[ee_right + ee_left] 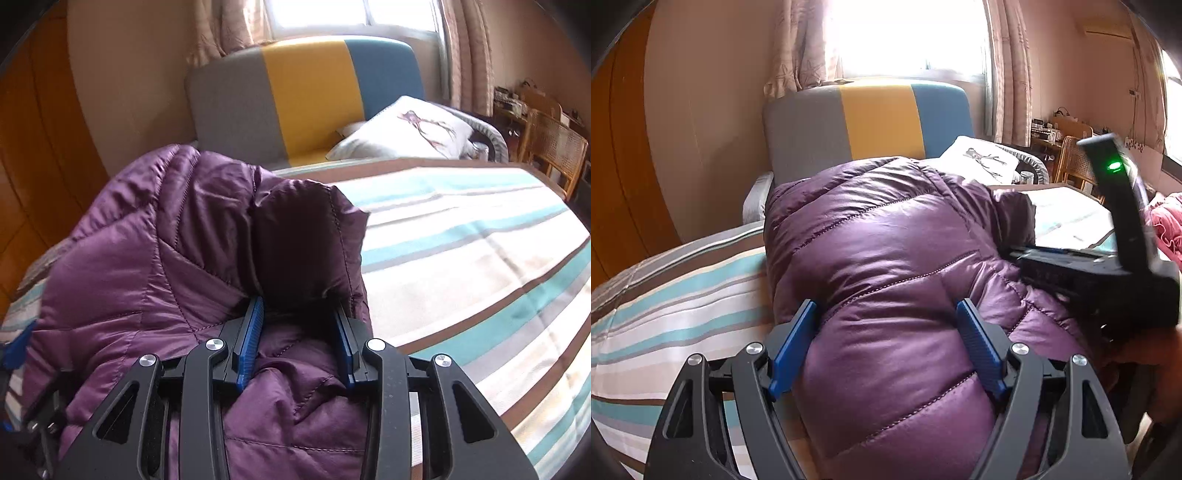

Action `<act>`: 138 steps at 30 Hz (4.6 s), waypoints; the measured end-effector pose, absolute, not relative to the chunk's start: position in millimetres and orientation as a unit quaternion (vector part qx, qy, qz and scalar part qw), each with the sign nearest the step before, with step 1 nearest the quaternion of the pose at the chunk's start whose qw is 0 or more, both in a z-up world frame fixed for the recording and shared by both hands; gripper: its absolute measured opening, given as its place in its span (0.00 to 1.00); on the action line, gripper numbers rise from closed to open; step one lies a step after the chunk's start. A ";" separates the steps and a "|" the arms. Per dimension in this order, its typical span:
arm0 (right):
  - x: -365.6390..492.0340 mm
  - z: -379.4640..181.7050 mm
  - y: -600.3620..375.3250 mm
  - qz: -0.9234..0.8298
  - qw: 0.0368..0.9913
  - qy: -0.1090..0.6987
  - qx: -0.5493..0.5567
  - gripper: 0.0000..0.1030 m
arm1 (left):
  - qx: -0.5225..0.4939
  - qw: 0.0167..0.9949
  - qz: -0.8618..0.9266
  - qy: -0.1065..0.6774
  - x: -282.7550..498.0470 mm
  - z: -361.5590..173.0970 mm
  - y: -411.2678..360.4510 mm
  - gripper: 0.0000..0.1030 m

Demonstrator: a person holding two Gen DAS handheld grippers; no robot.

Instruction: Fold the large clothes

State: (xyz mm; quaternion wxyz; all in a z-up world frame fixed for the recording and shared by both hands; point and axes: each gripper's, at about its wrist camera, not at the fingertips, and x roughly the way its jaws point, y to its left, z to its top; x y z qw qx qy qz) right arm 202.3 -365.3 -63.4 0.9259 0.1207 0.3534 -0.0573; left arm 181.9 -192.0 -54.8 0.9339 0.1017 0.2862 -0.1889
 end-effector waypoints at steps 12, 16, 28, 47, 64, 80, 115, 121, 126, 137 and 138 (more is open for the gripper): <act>221.9 11.8 -330.3 -0.014 0.941 0.318 0.112 0.35 | 0.078 0.932 -0.178 0.307 187.4 -51.3 -191.5 0.74; 257.9 -17.3 -333.8 -0.039 0.931 0.353 0.080 0.35 | 0.077 0.929 -0.185 0.312 189.3 -51.3 -190.0 0.74; 267.4 -71.1 -351.3 -0.045 0.927 0.358 0.105 0.32 | 0.064 0.929 -0.199 0.306 191.5 -46.9 -194.0 0.78; 267.4 -71.6 -347.6 -0.054 0.927 0.358 0.099 0.32 | -0.001 0.914 -0.047 0.402 322.7 -64.1 -190.8 0.59; 258.0 -46.4 -353.8 -0.027 0.931 0.345 0.119 0.33 | -0.026 0.915 -0.071 0.396 301.5 -49.3 -162.2 0.90; 314.1 -74.8 -364.0 -0.038 0.913 0.394 0.097 0.33 | -0.027 0.899 -0.044 0.435 355.8 -77.8 -177.6 0.92; 196.4 -31.9 -360.6 -0.065 0.921 0.358 0.142 0.70 | -0.073 0.897 -0.172 0.400 225.7 -58.5 -134.2 0.98; 167.6 -43.3 -385.0 -0.048 0.905 0.365 0.212 0.75 | -0.077 0.882 -0.209 0.416 213.5 -59.2 -120.0 0.98; 180.5 -53.1 -400.1 -0.019 0.883 0.385 0.268 0.75 | -0.097 0.872 -0.214 0.430 227.0 -62.1 -113.3 0.98; 214.6 -89.9 -416.5 0.034 0.831 0.436 0.345 0.84 | -0.102 0.848 -0.242 0.461 261.2 -65.4 -133.8 0.98; 215.7 -93.9 -417.0 0.040 0.827 0.437 0.352 0.84 | -0.110 0.841 -0.248 0.467 264.4 -68.7 -133.9 0.98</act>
